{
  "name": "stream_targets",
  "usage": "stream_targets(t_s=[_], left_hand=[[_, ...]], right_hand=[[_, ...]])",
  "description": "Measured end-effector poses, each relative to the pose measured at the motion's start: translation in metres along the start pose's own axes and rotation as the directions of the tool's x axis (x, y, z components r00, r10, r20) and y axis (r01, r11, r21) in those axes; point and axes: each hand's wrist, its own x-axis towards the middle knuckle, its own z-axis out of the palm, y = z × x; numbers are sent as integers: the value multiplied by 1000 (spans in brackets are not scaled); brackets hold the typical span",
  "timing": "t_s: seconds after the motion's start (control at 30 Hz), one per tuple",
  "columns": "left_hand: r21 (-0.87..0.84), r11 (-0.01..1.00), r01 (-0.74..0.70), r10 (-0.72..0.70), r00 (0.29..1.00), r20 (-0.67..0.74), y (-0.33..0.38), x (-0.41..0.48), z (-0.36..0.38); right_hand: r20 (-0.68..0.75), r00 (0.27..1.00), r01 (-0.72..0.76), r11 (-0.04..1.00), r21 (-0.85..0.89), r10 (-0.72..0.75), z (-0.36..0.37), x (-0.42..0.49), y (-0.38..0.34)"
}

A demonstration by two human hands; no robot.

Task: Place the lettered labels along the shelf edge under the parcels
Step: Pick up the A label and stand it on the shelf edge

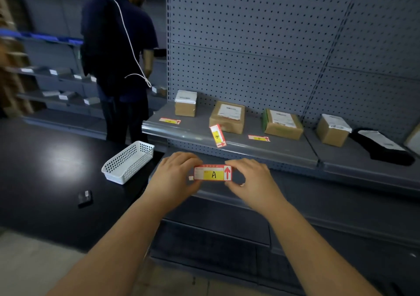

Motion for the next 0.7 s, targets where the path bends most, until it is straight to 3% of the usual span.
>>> stream_targets(t_s=[0.43, 0.7], left_hand=[[70, 996, 59, -63, 996, 60, -136, 55, 1], [18, 999, 30, -30, 999, 41, -192, 80, -1]], right_hand=[[26, 999, 22, 991, 132, -26, 77, 129, -18], [59, 994, -104, 973, 208, 94, 98, 174, -42]])
